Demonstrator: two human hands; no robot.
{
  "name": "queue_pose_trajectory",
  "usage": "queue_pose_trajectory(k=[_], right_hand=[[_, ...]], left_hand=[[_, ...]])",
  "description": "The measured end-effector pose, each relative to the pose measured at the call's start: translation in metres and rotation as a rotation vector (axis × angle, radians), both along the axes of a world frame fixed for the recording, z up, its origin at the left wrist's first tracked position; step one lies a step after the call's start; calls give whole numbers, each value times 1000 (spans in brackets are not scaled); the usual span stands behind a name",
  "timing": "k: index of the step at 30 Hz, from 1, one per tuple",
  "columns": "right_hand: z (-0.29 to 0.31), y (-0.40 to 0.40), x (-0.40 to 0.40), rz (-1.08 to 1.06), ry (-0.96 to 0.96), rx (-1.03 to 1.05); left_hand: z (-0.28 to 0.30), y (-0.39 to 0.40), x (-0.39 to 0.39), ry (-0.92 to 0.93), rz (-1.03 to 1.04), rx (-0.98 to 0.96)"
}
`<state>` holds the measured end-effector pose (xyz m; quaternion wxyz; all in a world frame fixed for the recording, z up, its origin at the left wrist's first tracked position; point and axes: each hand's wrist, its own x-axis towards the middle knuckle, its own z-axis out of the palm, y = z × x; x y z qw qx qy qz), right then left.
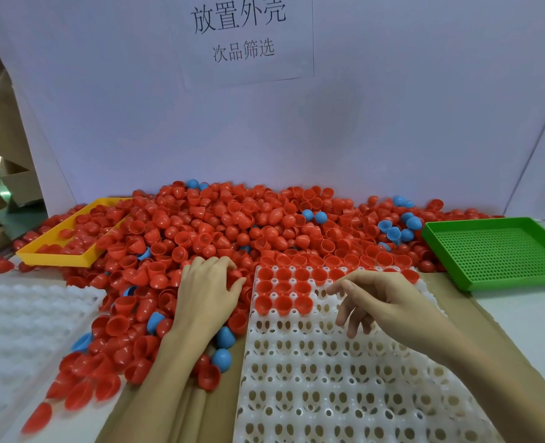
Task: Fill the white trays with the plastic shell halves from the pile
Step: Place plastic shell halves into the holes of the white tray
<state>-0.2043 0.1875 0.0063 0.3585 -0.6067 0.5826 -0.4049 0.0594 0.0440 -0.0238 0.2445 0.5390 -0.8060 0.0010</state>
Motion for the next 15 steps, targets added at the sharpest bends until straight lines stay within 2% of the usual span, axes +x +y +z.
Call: queue_pose_trajectory(k=[2, 5, 7, 10, 12, 15], right_hand=[[0, 0, -1, 0, -3, -3], [1, 0, -1, -9, -8, -7], [1, 0, -1, -15, -10, -16], [1, 1, -1, -9, -20, -54], [2, 1, 1, 6, -39, -94], [2, 1, 5, 23, -62, -154]], left_hand=[[4, 3, -2, 114, -45, -52], [14, 13, -9, 417, -225, -51], [20, 21, -15, 619, -366, 60], [26, 36, -28, 895, -556, 352], [25, 44, -35, 965, -617, 463], [21, 53, -44, 973, -671, 562]])
